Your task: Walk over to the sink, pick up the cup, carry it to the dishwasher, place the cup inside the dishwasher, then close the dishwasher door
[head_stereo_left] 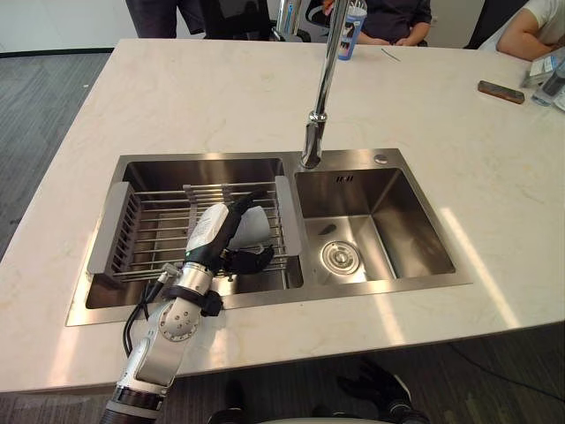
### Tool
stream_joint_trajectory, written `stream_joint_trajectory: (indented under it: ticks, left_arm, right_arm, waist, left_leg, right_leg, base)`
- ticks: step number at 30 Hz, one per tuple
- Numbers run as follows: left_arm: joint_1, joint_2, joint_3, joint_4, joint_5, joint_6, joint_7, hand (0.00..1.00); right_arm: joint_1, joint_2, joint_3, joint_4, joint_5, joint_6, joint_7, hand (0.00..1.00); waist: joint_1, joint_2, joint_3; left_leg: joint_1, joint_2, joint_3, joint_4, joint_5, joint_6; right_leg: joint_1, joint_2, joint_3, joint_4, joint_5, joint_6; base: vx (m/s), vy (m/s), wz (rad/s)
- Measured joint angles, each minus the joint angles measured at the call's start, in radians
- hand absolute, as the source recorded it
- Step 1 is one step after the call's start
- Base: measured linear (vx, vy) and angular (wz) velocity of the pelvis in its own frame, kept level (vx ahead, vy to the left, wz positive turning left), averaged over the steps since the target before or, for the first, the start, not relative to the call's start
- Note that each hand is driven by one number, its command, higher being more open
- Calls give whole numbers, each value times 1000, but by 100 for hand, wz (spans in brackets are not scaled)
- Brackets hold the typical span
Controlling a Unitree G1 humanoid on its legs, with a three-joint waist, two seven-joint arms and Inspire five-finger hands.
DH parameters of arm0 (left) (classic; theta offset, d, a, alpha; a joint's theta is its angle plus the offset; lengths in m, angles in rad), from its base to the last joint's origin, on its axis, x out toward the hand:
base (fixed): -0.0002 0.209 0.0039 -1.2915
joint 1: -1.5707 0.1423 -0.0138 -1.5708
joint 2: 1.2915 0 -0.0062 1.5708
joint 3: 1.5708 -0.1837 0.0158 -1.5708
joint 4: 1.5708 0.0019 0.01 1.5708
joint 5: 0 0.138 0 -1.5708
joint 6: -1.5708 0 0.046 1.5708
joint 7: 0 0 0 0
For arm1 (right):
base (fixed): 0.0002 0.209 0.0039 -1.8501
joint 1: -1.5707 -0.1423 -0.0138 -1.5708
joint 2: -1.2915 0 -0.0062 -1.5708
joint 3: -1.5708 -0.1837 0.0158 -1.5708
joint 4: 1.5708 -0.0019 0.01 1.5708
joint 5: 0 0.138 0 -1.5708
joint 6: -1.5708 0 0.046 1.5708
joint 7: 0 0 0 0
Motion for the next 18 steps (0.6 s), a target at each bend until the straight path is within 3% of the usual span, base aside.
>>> stream_joint_trajectory:
  ticks: [18]
  left_arm:
    - [18, 14, 108, 13, -108, 26, 1, 90]
  right_arm:
    - [0, 4, 5, -1, -11, 11, 6, 90]
  waist:
    - [3, 1, 1]
  left_leg:
    - [9, -2, -9, -3, -2, -2]
  right_leg:
    - [16, -1, -8, -7, 0, 0]
  base:
    - [2, -1, 1]
